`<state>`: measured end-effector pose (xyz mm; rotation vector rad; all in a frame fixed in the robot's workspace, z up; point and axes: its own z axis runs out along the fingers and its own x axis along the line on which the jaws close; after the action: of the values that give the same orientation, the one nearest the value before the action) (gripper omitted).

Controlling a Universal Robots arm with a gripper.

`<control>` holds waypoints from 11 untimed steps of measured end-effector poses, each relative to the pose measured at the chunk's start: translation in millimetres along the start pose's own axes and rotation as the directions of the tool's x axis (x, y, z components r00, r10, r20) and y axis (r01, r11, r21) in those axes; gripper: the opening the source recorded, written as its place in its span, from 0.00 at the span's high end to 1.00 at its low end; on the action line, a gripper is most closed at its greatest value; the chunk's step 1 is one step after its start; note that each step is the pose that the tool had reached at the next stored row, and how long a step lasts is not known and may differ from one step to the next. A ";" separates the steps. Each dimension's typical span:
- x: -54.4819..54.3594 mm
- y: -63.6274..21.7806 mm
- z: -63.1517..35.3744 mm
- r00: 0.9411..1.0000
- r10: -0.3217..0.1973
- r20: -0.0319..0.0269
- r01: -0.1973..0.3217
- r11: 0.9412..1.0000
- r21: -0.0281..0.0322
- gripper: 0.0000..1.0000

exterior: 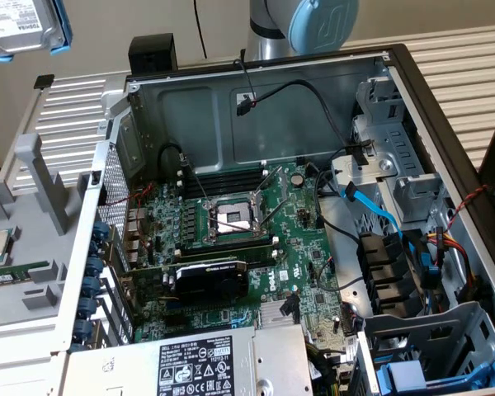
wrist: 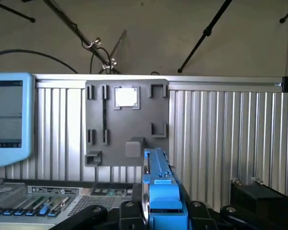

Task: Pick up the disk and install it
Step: 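Pick up the disk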

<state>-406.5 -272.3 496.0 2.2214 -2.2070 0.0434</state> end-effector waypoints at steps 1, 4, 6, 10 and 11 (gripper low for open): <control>2.0 -4.1 -1.1 1.000 0.000 0.000 0.000 1.000 -0.001 0.63; 7.8 -14.9 -3.1 1.000 0.000 0.000 0.000 1.000 -0.002 0.63; 11.8 -22.4 -3.6 1.000 0.000 0.000 0.000 1.000 -0.002 0.63; 19.9 -37.6 -4.6 1.000 0.000 0.001 0.000 1.000 -0.002 0.63; 21.9 -41.5 -4.8 1.000 0.000 0.001 0.000 1.000 -0.002 0.63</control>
<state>-365.0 -293.7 501.9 2.2211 -2.2063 0.0400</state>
